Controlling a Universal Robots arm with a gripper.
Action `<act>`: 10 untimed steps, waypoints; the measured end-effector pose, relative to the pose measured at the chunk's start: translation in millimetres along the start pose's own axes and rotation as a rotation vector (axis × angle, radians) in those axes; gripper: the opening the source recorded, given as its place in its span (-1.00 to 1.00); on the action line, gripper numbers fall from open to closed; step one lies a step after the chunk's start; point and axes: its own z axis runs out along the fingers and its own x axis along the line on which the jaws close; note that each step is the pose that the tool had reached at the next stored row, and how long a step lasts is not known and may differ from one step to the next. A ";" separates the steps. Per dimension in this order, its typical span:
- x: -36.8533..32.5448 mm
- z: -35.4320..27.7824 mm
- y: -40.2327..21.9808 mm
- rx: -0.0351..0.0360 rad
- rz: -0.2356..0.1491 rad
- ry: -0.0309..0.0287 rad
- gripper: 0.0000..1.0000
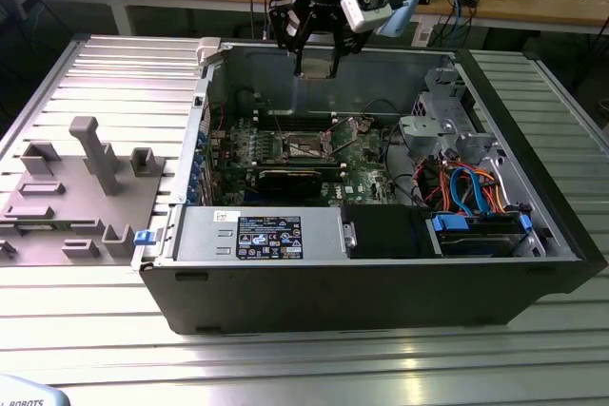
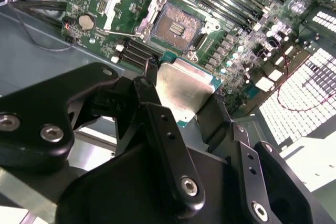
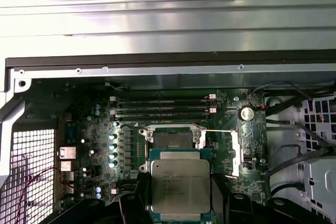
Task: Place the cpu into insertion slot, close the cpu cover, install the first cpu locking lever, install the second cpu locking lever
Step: 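Place the cpu into insertion slot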
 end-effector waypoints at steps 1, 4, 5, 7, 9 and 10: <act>0.0 0.1 0.0 -0.0001 0.000 0.0000 0.08; -0.1 3.0 -0.3 -0.0001 0.000 0.0000 0.08; -0.1 3.1 -0.3 0.0000 0.000 0.0000 0.08; -0.1 3.7 -0.3 -0.0001 0.000 0.0000 0.08; -0.1 4.4 -0.4 -0.0001 0.000 -0.0001 0.08; -0.1 4.9 -0.5 0.0000 0.000 0.0000 0.08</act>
